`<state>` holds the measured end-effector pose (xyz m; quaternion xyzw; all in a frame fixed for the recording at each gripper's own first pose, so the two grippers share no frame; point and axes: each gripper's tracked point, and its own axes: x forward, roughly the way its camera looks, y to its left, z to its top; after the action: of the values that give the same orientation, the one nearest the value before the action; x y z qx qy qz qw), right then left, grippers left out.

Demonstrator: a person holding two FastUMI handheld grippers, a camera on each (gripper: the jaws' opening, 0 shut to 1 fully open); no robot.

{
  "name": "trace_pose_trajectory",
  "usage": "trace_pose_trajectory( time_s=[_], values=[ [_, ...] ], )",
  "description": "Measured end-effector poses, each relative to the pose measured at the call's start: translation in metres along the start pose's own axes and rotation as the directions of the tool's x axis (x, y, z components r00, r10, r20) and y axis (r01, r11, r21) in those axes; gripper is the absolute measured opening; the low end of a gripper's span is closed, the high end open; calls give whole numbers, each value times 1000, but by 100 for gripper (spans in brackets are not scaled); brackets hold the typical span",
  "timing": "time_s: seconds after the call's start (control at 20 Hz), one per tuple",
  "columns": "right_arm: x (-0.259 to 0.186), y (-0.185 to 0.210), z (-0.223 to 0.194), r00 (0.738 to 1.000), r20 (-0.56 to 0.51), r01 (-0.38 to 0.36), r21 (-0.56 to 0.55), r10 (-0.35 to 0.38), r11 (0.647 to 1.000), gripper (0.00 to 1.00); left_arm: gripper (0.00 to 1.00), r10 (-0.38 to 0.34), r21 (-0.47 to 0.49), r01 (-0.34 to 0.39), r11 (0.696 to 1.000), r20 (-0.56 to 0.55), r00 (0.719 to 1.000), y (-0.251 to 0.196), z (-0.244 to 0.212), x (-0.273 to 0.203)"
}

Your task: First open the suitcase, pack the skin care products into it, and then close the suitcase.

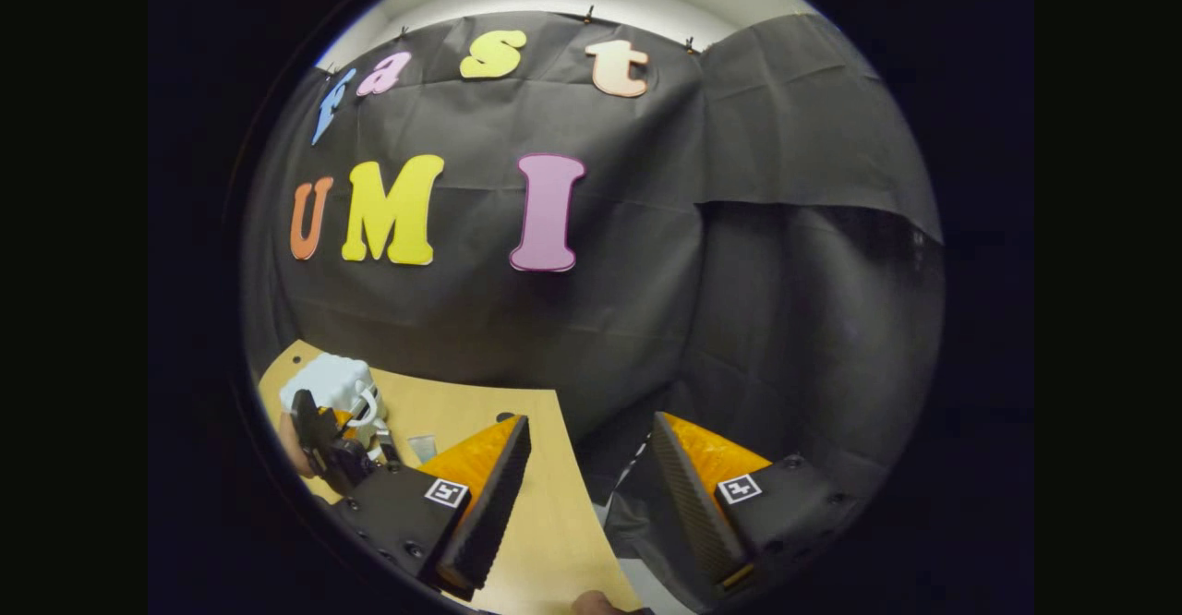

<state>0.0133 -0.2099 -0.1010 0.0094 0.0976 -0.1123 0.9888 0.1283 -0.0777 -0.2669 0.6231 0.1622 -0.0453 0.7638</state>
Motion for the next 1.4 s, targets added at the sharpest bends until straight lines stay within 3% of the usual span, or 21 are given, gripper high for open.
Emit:
trace_pose_trajectory(
  time_s=[0.35, 0.55, 0.85, 1.15, 1.4],
  values=[
    [-20, 70, 36, 998, 60, 31, 2, -32, 1000, 78, 3, 40, -236, -23, 971, 65, 997, 91, -37, -23],
    [-30, 122, 52, 996, 83, 20, -16, -19, 1000, 79, 3, 63, -352, -36, 935, 68, 996, 139, -79, -37],
    [-39, 193, 85, 993, 120, 1, 1, -1, 1000, 80, 3, 93, -512, -60, 857, 40, 995, 190, -176, -44],
    [-43, 240, 96, 992, 127, -4, -33, 8, 999, 79, 2, 92, -551, -94, 829, -32, 995, 211, -278, -26],
    [-51, 254, 100, 993, 117, 2, -9, -1, 1000, 79, 3, 60, -579, -64, 813, -27, 998, 198, -360, 0]
  ],
)
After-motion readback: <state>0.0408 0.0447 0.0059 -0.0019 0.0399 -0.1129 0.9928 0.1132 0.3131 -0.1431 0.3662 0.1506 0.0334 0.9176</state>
